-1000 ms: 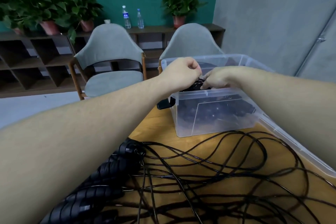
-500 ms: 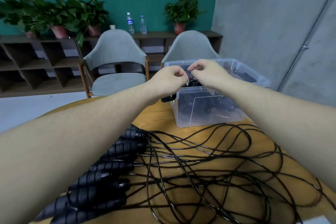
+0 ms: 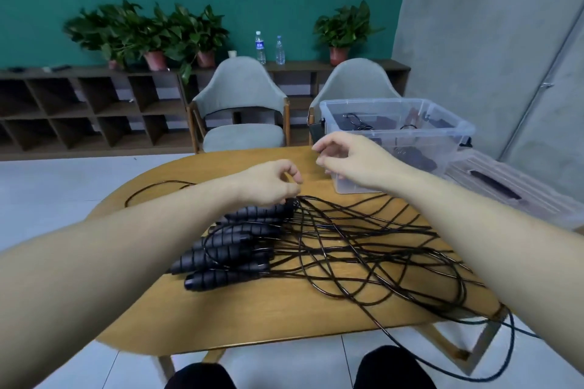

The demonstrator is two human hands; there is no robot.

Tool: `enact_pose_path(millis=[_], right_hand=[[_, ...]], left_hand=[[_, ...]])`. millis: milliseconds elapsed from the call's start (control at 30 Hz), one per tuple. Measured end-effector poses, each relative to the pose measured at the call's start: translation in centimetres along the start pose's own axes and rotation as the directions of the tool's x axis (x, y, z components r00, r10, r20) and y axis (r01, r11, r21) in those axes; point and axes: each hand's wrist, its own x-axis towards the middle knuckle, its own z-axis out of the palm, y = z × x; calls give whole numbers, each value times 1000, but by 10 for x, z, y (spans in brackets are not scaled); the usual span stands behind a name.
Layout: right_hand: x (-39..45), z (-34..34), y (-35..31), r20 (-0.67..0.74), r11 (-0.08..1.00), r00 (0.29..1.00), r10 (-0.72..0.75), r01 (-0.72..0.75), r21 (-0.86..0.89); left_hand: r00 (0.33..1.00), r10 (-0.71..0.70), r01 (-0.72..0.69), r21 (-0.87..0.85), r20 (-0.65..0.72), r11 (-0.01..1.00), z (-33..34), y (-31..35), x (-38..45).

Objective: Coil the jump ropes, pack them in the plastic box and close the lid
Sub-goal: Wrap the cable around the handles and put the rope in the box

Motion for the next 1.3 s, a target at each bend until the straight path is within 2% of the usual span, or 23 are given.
enact_pose_path(millis=[133,267,333,533,667,833,967,1067,1167,1300], right_hand=[[-25,23,-2,133,996,991,-15,26,-86],[-31,43,3,147,992,987,60,-42,-122],[-27,52,8,158,985,983,94,-69,-155],[-2,70,17,162,969,976,143,-105,-222],[26,84,26,217,946,964,156,-83,-312],[67,107,43,354,919,899,259,-117,-377],[86,118,51,368,902,871,325,-168,-397],[90,114,52,377,920,861,340,-222,-323],[87,111,53,367,944,881,301,-220,-246],[79,117,54,339,966,907,250,-256,-29]], left_hand=[[999,-7,16,193,-50,981,-4,-35,-27],[995,-66,85,283,-78,955,-3,-67,-42],[993,-51,84,329,-109,941,-2,-79,-44],[994,-3,41,346,-109,937,-2,-91,-18],[997,17,10,333,-76,943,-3,-96,9],[1000,26,-24,320,-2,947,-5,-105,43],[996,47,-68,332,73,941,-5,-113,62],[993,71,-99,369,90,924,-3,-116,71],[992,92,-123,485,87,866,3,-117,78],[995,80,-103,549,66,830,11,-114,82]])
